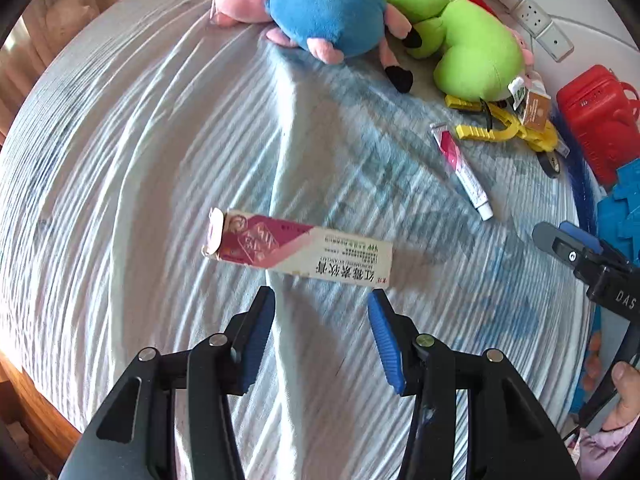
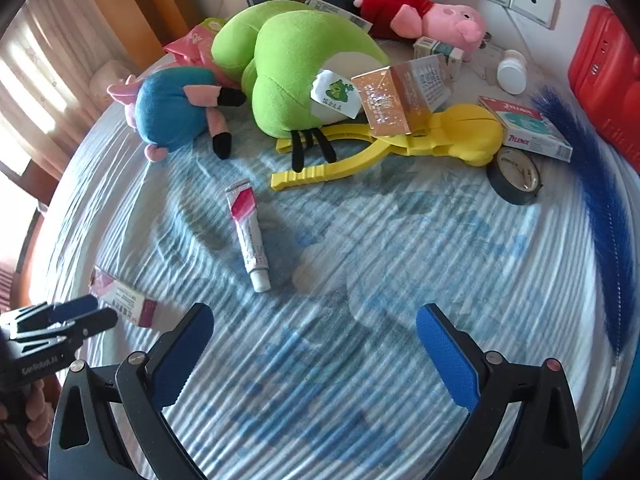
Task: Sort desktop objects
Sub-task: 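Grasp the pink-white ointment box with the left tool while the right tool grasps the red-white tube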
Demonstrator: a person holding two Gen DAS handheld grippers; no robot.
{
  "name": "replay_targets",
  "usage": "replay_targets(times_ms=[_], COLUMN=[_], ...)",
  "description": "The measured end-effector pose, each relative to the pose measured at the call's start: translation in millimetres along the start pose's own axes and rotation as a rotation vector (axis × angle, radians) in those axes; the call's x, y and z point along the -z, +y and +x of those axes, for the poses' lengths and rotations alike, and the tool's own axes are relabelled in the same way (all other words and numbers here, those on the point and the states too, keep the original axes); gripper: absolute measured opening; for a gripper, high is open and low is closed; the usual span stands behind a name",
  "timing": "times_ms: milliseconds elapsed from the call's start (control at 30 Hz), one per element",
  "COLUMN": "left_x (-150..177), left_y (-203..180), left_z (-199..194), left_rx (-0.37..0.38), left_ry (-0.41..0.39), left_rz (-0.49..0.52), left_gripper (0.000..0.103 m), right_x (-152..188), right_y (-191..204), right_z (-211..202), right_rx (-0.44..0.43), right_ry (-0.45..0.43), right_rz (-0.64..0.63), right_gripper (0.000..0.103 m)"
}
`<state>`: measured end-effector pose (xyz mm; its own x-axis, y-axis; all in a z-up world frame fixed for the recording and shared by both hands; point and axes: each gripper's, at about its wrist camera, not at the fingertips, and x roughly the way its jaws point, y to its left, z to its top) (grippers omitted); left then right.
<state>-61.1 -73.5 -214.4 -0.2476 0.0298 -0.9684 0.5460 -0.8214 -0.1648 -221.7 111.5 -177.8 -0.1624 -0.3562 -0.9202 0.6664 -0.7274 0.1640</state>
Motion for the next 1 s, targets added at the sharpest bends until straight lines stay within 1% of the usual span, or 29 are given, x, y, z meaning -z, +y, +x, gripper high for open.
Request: replay_targets(times_ms=[33, 67, 100, 133, 167, 233, 267, 300, 333, 367, 400, 433, 467, 500, 533, 567, 633, 667, 700, 733, 767, 800, 833, 867, 900, 933, 967, 1000], left_x=[-1, -6, -14, -22, -32, -48, -53, -56, -58, -59, -61, -63, -66, -70, -71, -72, -79, -81, -84, -85, -83, -78, -72, -63, -54, -44, -36, -28], left_y=[-1, 0, 1, 3, 4, 1, -2, -5, -9, -11, -14, -19, -22, -22, -17, -13, -11, -13, -16, -20, -23, -24, -21, -17, -12, -6, 2, 11], left_z=[5, 9, 14, 15, 16, 14, 8, -1, -8, -13, -14, -11, -4, 6, 14, 9, 12, 13, 16, 18, 18, 14, 10, 7, 4, 3, 5, 8], left_rx=[-0.064, -0.130, -0.198, -0.211, -0.203, -0.167, -0.151, -0.112, -0.076, -0.058, -0.046, -0.052, -0.084, -0.111, -0.099, -0.095, -0.147, -0.187, -0.230, -0.261, -0.274, -0.259, -0.220, -0.198, -0.212, -0.236, -0.228, -0.206], left_ry=[-0.003, -0.038, -0.071, -0.105, -0.125, -0.136, -0.150, -0.176, -0.198, -0.213, -0.226, -0.222, -0.197, -0.162, -0.128, -0.178, -0.192, -0.217, -0.220, -0.221, -0.208, -0.193, -0.182, -0.164, -0.149, -0.135, -0.102, -0.059], left_rz=[0.026, 0.052, 0.074, 0.083, 0.084, 0.088, 0.076, 0.065, 0.054, 0.039, 0.035, 0.056, 0.073, 0.062, 0.017, -0.025, -0.105, -0.115, -0.107, -0.075, -0.032, -0.001, 0.012, 0.024, 0.034, 0.046, 0.048, 0.042], left_gripper=[0.048, 0.048, 0.048, 0.048, 0.048, 0.048, 0.048, 0.048, 0.048, 0.048, 0.048, 0.048, 0.048, 0.048, 0.048, 0.049, 0.049, 0.050, 0.050, 0.050, 0.051, 0.051, 0.051, 0.051, 0.051, 0.051, 0.051, 0.052], right_x=[0, 0, -1, -1, -1, -2, -4, -6, -9, -11, -13, -16, -17, -18, -19, -20, -23, -24, -26, -28, -30, -32, -33, -35, -35, -36, -37, -37], right_y=[0, 1, 1, 1, -1, -1, -1, 0, 0, 0, -1, -2, -2, -1, 0, 2, 5, 6, 6, 7, 8, 9, 11, 13, 16, 19, 24, 28], right_z=[1, 4, 6, 9, 9, 10, 10, 11, 12, 14, 14, 15, 17, 18, 20, 22, 27, 29, 33, 36, 38, 40, 42, 43, 46, 49, 54, 57], right_rx=[0.002, 0.012, 0.014, 0.012, 0.011, 0.013, 0.015, 0.018, 0.020, 0.019, 0.011, 0.006, 0.007, 0.008, 0.010, 0.010, 0.014, 0.013, 0.010, 0.003, -0.003, -0.007, -0.008, -0.010, -0.013, -0.010, -0.005, 0.009], right_ry=[0.006, 0.012, 0.019, 0.029, 0.034, 0.037, 0.038, 0.038, 0.039, 0.039, 0.038, 0.034, 0.035, 0.035, 0.035, 0.036, 0.038, 0.039, 0.044, 0.048, 0.049, 0.049, 0.050, 0.051, 0.054, 0.060, 0.062, 0.058], right_rz=[-0.005, -0.010, -0.011, -0.012, -0.011, -0.010, -0.013, -0.018, -0.017, -0.012, -0.005, 0.004, 0.005, 0.002, -0.002, -0.006, -0.014, -0.015, -0.013, -0.010, -0.011, -0.015, -0.027, -0.038, -0.053, -0.075, -0.096, -0.117], right_gripper=[0.101, 0.097, 0.097, 0.096, 0.096, 0.095, 0.085, 0.077, 0.062, 0.059, 0.059, 0.059, 0.059, 0.059, 0.059, 0.059, 0.059, 0.059, 0.060, 0.063, 0.067, 0.067, 0.068, 0.067, 0.067, 0.063, 0.058, 0.057])
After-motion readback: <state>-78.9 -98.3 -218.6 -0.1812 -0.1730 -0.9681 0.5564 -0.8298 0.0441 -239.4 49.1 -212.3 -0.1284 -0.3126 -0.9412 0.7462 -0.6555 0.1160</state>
